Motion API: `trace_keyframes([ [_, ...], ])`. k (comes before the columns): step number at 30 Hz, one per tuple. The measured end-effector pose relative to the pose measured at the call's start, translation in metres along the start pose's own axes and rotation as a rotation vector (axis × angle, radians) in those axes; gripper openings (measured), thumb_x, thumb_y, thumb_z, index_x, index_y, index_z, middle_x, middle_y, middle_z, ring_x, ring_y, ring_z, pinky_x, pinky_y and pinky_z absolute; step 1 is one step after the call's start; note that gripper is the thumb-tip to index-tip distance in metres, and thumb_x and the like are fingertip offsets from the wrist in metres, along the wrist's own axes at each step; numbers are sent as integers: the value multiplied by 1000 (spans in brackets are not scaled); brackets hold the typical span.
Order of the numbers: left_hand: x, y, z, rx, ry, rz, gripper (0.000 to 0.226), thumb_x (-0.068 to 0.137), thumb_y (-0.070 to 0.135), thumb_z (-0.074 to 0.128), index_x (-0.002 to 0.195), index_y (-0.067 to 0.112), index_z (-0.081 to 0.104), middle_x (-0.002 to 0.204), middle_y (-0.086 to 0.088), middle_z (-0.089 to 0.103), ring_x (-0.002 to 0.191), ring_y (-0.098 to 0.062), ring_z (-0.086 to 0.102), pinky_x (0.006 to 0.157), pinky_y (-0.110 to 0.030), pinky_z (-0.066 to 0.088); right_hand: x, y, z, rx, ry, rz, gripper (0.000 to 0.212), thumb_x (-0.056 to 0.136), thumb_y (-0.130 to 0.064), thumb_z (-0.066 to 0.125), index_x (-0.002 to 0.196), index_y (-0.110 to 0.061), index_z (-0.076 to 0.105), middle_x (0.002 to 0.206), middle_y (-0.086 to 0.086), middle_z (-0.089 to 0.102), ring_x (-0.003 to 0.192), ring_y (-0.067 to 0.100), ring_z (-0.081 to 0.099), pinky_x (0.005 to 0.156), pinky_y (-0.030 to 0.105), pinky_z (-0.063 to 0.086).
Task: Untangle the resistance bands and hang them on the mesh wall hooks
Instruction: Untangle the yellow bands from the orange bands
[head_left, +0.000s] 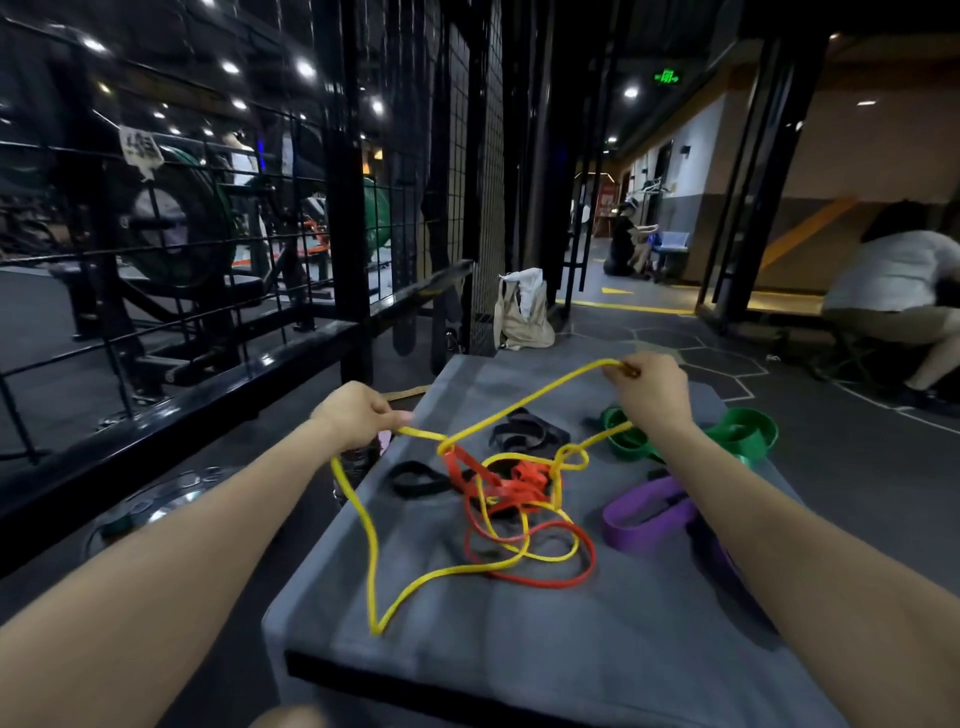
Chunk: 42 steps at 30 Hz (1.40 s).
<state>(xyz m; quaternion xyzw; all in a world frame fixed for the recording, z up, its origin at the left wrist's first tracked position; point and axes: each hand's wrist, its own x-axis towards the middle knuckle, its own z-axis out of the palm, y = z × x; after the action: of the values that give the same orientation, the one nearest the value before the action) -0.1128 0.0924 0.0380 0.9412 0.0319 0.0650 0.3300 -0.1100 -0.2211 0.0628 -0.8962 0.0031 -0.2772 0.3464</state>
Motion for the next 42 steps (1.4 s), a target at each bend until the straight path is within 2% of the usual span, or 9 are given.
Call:
trace_keyframes([
  [8, -7, -3, 0, 478, 168, -141, 33, 91, 45, 52, 87, 16, 66, 100, -6, 64, 98, -27, 59, 72, -29, 40, -9, 14, -14, -70, 12, 227, 52, 92, -44, 53, 61, -2, 55, 60, 9, 50, 62, 29, 51, 51, 30, 34],
  [13, -13, 3, 23, 570, 85, -91, 37, 97, 37, 40, 117, 13, 59, 120, -9, 54, 109, -29, 54, 78, -32, 41, -13, -30, -14, -48, -120, 80, 68, 93, -59, 32, 69, -8, 70, 61, 4, 59, 61, 24, 56, 61, 33, 43],
  [18, -30, 39, 52, 26, -230, 228, 58, 87, 19, 64, 139, 17, 37, 142, -6, 27, 135, -21, 27, 106, -22, 27, -12, -70, -7, 206, -241, 25, 74, 97, -54, 27, 54, -6, 62, 44, 3, 51, 37, 14, 46, 46, 26, 36],
  [21, -47, 72, 71, -511, -474, 289, 63, 81, -4, 65, 135, 16, 38, 133, 1, 41, 136, -13, 26, 102, -24, 36, -15, -80, -4, 288, -305, 0, 70, 99, -47, 27, 62, 1, 61, 36, 0, 47, 24, 4, 37, 34, 17, 31],
  [24, -44, 92, 84, -728, -490, 300, 56, 70, 16, 77, 121, 15, 53, 97, 5, 66, 102, -17, 60, 95, -39, 47, -18, -78, -2, 275, -317, -31, 68, 101, -43, 26, 63, 3, 60, 29, -4, 44, 24, 4, 38, 33, 13, 30],
  [28, -43, 108, 86, -609, -390, 372, 6, 87, 12, 64, 87, 16, 68, 66, 9, 64, 65, -9, 55, 65, -26, 45, -15, -68, -5, 271, -294, -20, 66, 99, -46, 30, 55, -7, 59, 27, -7, 43, 26, 3, 40, 45, 22, 30],
  [31, -43, 109, 76, -792, -307, 291, 19, 91, 1, 53, 79, 15, 61, 64, 5, 58, 50, -6, 44, 48, -15, 36, -15, -59, -9, 196, -297, -55, 51, 98, -44, 39, 67, -8, 58, 30, -14, 47, 30, 0, 44, 44, 18, 30],
  [37, -40, 92, 70, -417, -323, 422, 33, 77, 5, 74, 107, 1, 61, 87, -1, 60, 68, 8, 57, 71, -11, 48, -16, -73, -3, 204, -342, -99, 46, 95, -37, 50, 73, 0, 67, 51, 4, 50, 37, 7, 41, 42, 19, 31],
  [42, -30, 87, 90, 38, -330, 425, 24, 80, 20, 73, 100, 10, 65, 104, -6, 65, 99, -20, 60, 87, -32, 48, -22, -81, -5, 148, -328, -171, 41, 94, -28, 50, 63, -5, 63, 59, 10, 53, 47, 15, 41, 50, 27, 37],
])
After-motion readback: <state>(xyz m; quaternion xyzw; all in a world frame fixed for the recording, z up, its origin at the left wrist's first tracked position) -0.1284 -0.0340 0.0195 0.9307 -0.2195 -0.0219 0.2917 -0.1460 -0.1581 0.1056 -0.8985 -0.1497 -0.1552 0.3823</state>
